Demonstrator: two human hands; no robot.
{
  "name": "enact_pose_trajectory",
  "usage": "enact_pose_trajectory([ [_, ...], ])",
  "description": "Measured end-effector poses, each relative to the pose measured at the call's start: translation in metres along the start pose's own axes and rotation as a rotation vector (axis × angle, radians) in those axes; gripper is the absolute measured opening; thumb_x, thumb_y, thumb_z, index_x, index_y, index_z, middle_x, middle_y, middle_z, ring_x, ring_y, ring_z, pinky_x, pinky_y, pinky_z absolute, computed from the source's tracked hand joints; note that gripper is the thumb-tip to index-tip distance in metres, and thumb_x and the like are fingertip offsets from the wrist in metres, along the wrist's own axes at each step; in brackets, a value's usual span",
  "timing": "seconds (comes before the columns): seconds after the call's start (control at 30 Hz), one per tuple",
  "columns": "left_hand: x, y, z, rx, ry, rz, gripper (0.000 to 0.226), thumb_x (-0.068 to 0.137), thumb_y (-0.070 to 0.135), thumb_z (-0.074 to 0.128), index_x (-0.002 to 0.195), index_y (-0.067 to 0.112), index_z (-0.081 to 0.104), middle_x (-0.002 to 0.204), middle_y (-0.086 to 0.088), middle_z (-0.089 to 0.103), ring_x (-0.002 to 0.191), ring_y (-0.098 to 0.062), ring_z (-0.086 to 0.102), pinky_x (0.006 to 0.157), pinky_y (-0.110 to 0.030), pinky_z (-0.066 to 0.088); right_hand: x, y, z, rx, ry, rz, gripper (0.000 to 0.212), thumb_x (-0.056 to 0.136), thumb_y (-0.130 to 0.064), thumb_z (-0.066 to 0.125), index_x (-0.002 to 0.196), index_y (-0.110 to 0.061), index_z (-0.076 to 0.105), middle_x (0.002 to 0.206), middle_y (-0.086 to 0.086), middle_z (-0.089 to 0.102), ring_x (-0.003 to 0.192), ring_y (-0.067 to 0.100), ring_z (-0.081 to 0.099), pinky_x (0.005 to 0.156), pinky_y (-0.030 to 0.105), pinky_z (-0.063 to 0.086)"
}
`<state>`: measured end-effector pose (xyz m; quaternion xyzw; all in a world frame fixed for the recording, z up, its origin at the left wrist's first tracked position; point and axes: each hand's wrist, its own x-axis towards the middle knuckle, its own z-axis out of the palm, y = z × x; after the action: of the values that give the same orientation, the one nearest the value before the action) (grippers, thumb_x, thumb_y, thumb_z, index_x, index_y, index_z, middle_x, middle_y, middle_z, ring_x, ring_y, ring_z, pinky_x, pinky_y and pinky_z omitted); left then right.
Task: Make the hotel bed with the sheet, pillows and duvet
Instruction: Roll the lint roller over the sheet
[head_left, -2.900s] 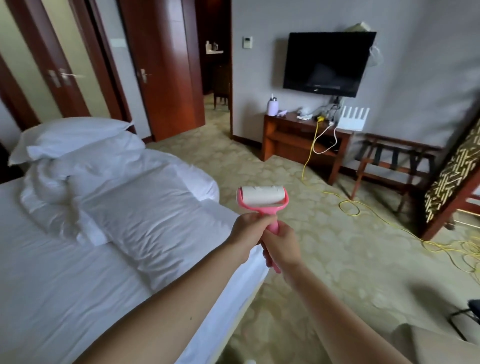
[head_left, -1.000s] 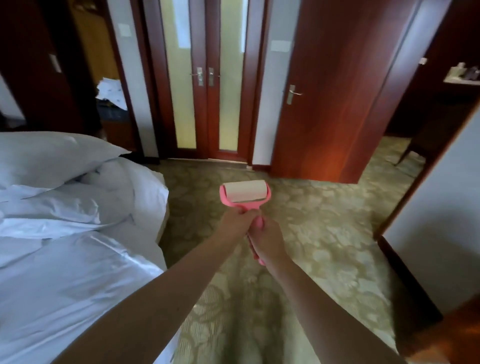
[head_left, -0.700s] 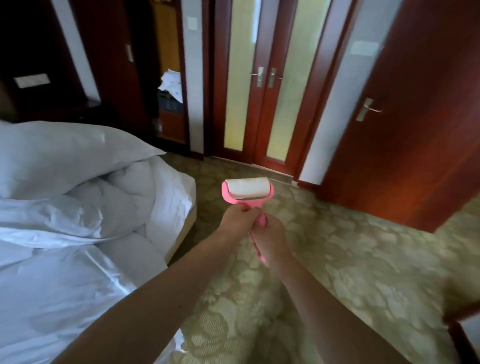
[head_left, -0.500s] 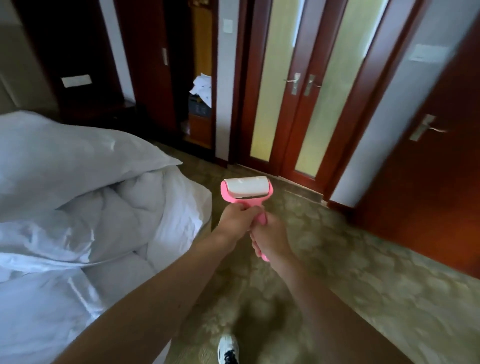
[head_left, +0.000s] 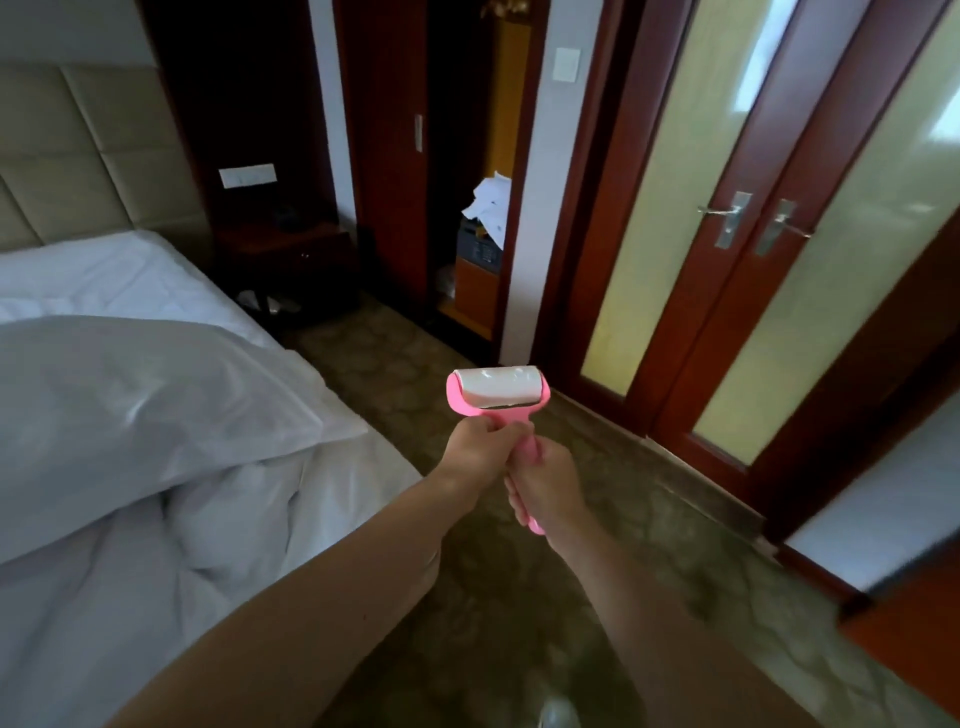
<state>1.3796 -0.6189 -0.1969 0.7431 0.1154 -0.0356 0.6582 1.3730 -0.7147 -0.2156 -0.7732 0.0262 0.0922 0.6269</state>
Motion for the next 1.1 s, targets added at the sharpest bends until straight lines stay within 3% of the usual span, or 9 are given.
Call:
enact_pose_trajectory([
  [0.17, 0.144, 0.022, 0.016, -0.066, 0.189, -0.028, 0.022, 0.09, 0.023, 0.06, 0.1, 0.005, 0.068, 0.087, -0.003, 0.065, 0.086, -0.015, 0.062, 0.067, -0.022, 0.049, 0.153, -0.021, -0.012, -0.044, -0.11, -0.013, 0.041, 0.1, -0.038, 0.046, 0.08, -0.008, 0.064, 0.053, 0.003, 0.055, 0.036, 0.014, 0.044, 0.039, 0.021, 0.032],
  [0.4, 0.288, 0.061, -0.009, -0.155, 0.431, -0.097, 0.018, 0.087, 0.021, 0.061, 0.075, 0.008, 0.067, 0.075, -0.002, 0.062, 0.074, -0.013, 0.059, 0.065, -0.024, 0.048, 0.325, -0.072, 0.004, -0.203, -0.365, -0.059, 0.039, 0.101, -0.034, 0.044, 0.081, -0.007, 0.064, 0.06, 0.006, 0.059, 0.035, 0.009, 0.046, 0.036, 0.019, 0.033],
  [0.6, 0.402, 0.061, -0.074, -0.183, 0.636, -0.143, 0.02, 0.084, 0.022, 0.062, 0.085, 0.004, 0.07, 0.081, -0.006, 0.065, 0.076, -0.017, 0.063, 0.076, -0.035, 0.056, 0.447, -0.101, 0.076, -0.214, -0.575, -0.053, 0.041, 0.1, -0.033, 0.043, 0.077, -0.005, 0.062, 0.053, 0.007, 0.052, 0.034, 0.014, 0.041, 0.038, 0.02, 0.032],
  [0.87, 0.546, 0.08, -0.195, -0.26, 0.832, -0.151, 0.012, 0.075, 0.015, 0.061, 0.064, 0.011, 0.064, 0.075, -0.004, 0.061, 0.073, -0.015, 0.06, 0.061, -0.025, 0.05, 0.605, -0.156, 0.206, -0.299, -0.788, -0.126, 0.045, 0.098, -0.039, 0.04, 0.069, -0.008, 0.055, 0.044, 0.004, 0.046, 0.032, 0.018, 0.038, 0.04, 0.026, 0.029],
  [1.0, 0.593, 0.09, -0.251, -0.298, 0.911, -0.167, 0.012, 0.07, 0.011, 0.062, 0.058, 0.013, 0.063, 0.07, -0.005, 0.062, 0.067, -0.018, 0.062, 0.06, -0.029, 0.052, 0.657, -0.182, 0.265, -0.333, -0.883, -0.152, 0.044, 0.094, -0.041, 0.04, 0.065, -0.011, 0.053, 0.045, 0.005, 0.047, 0.034, 0.02, 0.04, 0.04, 0.025, 0.028],
  [1.1, 0.624, 0.084, -0.297, -0.302, 0.996, -0.186, 0.009, 0.071, 0.013, 0.063, 0.062, 0.013, 0.064, 0.068, -0.006, 0.063, 0.066, -0.018, 0.063, 0.063, -0.032, 0.053, 0.689, -0.197, 0.313, -0.359, -0.973, -0.161, 0.038, 0.094, -0.032, 0.041, 0.064, -0.011, 0.049, 0.048, 0.007, 0.046, 0.035, 0.019, 0.039, 0.039, 0.024, 0.026],
])
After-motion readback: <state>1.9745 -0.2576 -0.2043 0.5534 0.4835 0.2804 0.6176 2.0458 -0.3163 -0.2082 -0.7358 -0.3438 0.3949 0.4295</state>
